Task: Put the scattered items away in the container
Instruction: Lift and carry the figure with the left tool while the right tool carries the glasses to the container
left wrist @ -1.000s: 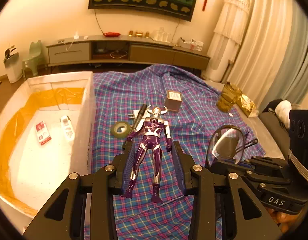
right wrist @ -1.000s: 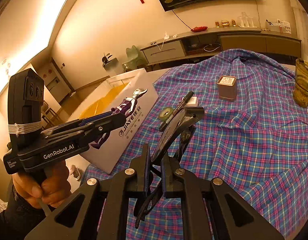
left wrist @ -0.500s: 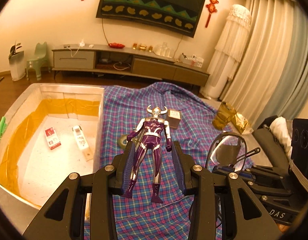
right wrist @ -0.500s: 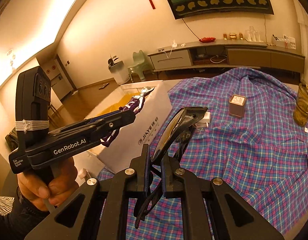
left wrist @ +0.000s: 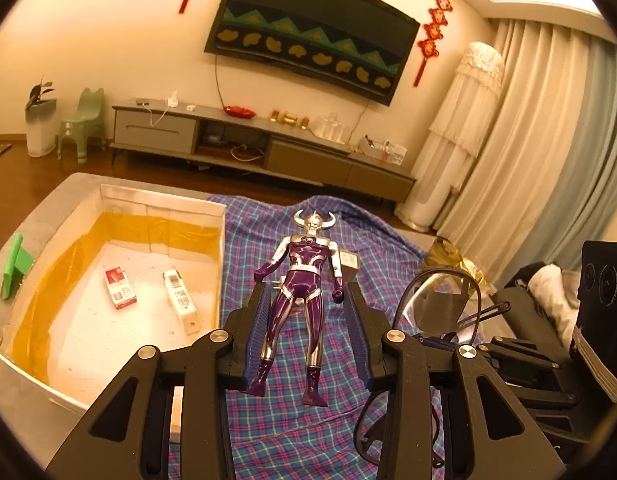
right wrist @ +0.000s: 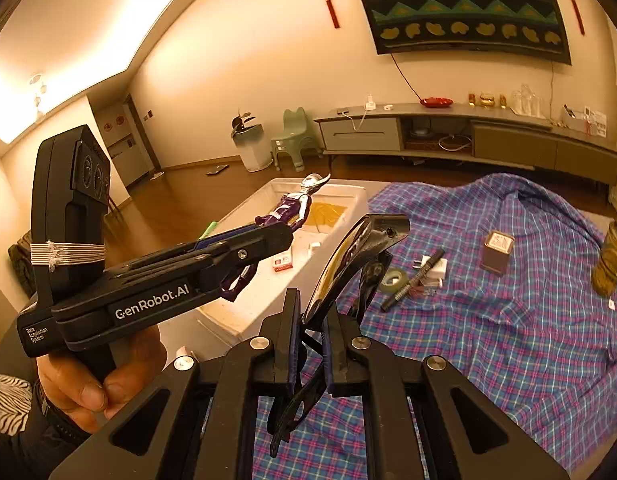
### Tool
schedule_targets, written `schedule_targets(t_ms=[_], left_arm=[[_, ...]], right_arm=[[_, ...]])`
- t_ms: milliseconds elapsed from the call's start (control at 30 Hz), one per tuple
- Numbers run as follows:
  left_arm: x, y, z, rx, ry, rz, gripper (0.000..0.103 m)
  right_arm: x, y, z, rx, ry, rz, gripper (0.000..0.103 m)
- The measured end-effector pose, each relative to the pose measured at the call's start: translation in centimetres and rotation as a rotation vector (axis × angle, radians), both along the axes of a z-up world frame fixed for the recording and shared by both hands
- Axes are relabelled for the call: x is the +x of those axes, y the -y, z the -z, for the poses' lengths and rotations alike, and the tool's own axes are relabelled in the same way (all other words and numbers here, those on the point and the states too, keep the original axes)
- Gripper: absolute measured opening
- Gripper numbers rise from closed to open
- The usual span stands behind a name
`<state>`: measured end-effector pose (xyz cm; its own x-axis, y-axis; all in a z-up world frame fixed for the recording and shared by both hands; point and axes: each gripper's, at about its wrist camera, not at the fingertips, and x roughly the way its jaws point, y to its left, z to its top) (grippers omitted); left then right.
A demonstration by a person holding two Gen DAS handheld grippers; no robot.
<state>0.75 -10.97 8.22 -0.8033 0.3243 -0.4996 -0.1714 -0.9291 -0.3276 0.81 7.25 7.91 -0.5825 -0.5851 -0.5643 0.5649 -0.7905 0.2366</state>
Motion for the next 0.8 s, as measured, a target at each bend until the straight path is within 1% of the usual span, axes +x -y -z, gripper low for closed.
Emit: schedule_targets(t_ms=[367, 800], left_arm=[[0.8, 2.1, -0.9, 0.050, -0.025, -0.029, 0.038], [1.2, 5.2, -1.6, 0.113, -0.034, -0.081, 0.038]], right_arm=[[0.4, 2.8, -1.7, 0.032, -0.039, -0.030, 0.011], [0.1, 6.5, -3.4, 0.075, -0.095, -0.079, 0.011]])
